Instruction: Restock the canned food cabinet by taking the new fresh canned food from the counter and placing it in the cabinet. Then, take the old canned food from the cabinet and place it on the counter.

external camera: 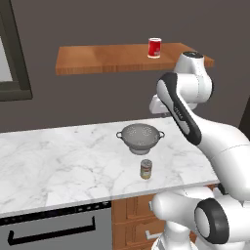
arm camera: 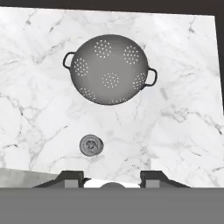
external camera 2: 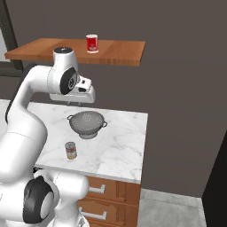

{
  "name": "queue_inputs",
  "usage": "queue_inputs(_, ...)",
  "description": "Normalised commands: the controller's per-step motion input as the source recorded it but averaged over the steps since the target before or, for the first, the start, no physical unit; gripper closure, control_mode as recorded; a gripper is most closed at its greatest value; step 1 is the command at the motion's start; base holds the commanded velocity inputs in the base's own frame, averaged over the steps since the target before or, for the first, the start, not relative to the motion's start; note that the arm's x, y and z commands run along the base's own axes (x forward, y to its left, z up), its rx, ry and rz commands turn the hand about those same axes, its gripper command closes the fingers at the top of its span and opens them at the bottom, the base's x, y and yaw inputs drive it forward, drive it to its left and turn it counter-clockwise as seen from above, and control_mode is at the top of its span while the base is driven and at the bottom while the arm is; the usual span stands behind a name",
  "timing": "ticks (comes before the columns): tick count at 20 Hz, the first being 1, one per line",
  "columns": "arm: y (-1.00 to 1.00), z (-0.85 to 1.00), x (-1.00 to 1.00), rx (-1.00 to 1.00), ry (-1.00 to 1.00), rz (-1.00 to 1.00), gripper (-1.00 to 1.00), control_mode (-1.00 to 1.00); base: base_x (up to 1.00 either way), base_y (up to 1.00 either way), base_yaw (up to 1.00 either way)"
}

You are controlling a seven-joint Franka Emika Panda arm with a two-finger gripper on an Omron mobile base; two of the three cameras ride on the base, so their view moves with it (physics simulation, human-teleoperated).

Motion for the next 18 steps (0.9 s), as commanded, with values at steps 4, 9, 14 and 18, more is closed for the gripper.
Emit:
queue_inputs(4, 0.22, -0.01, -0.02, -0.03, 0.0, 0.05, -1.0, -1.0, 0.0, 0.0, 0.0)
queue_inputs(9, 0.47, -0.55, 0.0, 0.0, 0.18, 0.04, -1.0, -1.0, 0.0, 0.0, 0.0)
queue_inputs(14, 0.23, -1.0, 0.0, 0.0, 0.26, 0.05, -1.0, -1.0, 0.0, 0.0, 0.0)
queue_inputs(18, 0.14, -1.0, -0.07, 0.0, 0.23, 0.02, -1.0, -1.0, 0.0, 0.0, 0.0)
